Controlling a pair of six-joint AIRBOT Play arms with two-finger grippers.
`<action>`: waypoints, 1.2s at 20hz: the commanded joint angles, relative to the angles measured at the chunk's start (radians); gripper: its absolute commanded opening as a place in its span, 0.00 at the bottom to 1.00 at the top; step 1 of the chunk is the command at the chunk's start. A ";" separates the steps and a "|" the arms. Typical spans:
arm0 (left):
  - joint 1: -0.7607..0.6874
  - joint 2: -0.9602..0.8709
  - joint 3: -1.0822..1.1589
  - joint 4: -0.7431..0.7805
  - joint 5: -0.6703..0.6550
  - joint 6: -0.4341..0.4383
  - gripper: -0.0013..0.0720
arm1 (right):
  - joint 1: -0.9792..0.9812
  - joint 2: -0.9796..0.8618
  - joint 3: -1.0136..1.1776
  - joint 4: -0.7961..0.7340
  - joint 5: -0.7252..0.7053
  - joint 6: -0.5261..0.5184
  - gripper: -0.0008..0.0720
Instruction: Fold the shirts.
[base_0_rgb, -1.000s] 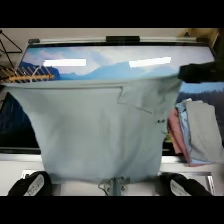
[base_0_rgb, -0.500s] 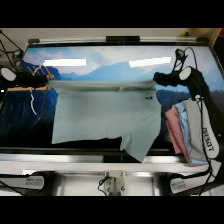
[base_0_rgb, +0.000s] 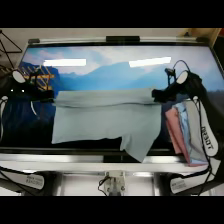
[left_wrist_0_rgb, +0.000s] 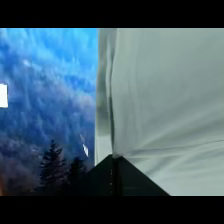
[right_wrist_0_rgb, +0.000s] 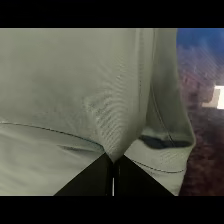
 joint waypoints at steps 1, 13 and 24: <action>0.001 -0.009 -0.039 -0.018 -0.042 -0.034 0.07 | 0.002 -0.010 -0.023 -0.023 0.024 0.045 0.16; 0.270 0.438 -0.631 -0.118 -0.160 0.096 0.91 | -0.183 0.431 -0.247 -0.037 0.304 -0.058 0.70; 0.249 0.414 -0.890 -0.317 0.172 0.151 0.29 | -0.190 0.499 -0.326 -0.017 0.285 -0.052 0.70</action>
